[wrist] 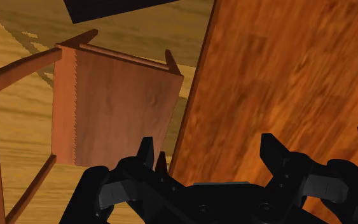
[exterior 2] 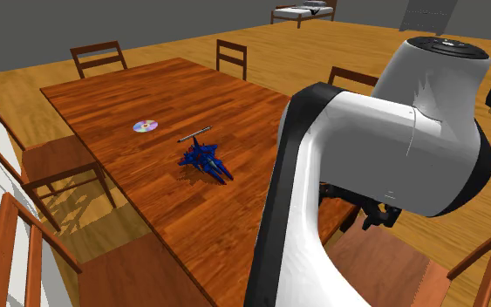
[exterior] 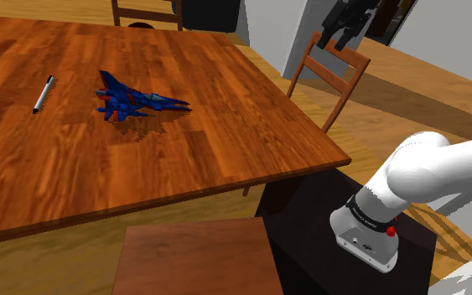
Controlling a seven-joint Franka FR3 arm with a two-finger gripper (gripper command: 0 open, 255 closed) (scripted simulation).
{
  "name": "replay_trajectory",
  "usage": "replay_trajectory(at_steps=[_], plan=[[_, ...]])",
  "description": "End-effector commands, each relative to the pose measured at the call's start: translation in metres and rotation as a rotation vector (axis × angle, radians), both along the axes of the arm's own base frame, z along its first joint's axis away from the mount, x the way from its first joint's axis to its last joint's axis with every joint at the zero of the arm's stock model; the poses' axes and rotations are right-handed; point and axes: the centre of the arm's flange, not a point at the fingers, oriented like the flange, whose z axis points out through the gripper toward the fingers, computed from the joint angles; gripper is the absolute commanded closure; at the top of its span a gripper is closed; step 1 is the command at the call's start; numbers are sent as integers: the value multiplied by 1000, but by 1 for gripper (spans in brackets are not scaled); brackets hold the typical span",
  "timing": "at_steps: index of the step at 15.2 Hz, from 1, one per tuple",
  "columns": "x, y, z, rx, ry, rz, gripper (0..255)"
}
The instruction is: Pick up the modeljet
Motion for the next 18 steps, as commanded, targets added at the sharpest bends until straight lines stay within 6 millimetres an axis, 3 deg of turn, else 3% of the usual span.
replay_trajectory(at_steps=[1, 18], plan=[[0, 0, 0, 0, 0, 0, 0], [41, 212, -49, 45, -20, -146, 0]])
